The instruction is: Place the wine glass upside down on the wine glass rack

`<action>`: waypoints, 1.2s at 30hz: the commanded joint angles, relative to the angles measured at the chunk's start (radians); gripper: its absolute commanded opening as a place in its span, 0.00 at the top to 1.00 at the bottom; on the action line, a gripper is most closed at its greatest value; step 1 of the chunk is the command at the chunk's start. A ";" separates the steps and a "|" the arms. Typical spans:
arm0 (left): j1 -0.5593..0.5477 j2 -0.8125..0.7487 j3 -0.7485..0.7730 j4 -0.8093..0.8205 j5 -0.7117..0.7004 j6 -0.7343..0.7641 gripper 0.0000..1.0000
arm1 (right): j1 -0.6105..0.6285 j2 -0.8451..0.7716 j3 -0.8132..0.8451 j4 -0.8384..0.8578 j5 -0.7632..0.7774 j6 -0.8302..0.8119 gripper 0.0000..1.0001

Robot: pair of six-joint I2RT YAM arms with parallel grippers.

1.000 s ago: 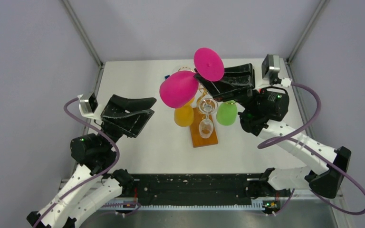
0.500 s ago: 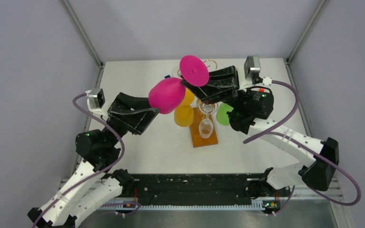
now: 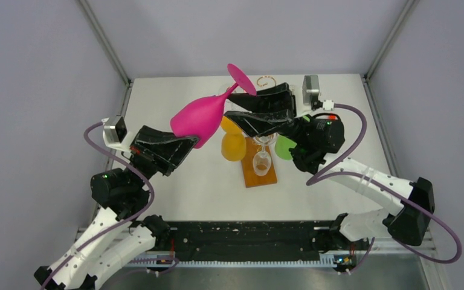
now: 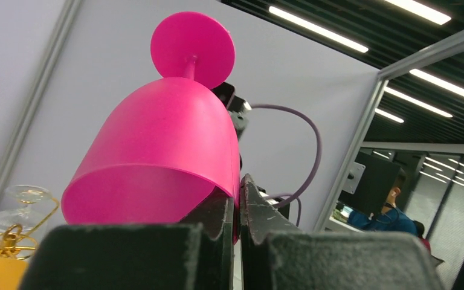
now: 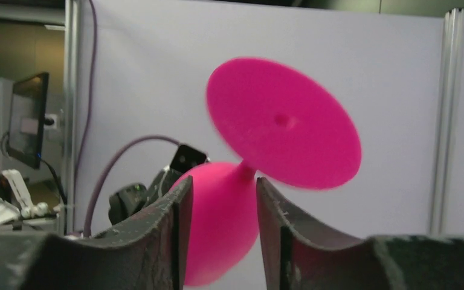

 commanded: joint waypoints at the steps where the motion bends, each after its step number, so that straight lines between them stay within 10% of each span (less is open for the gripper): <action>1: 0.007 -0.024 -0.006 0.001 -0.075 0.035 1.00 | 0.009 -0.104 -0.071 -0.043 -0.001 -0.095 0.53; 9: 0.007 -0.043 -0.016 0.007 -0.095 0.057 1.00 | 0.008 -0.235 -0.156 -0.212 0.178 -0.117 0.36; 20: 0.007 -0.046 -0.020 0.001 -0.085 0.060 1.00 | 0.009 -0.283 -0.060 -0.431 0.388 0.066 0.45; 36: 0.007 -0.032 -0.011 -0.008 -0.077 0.044 1.00 | 0.010 -0.257 -0.094 -0.359 0.216 -0.932 0.62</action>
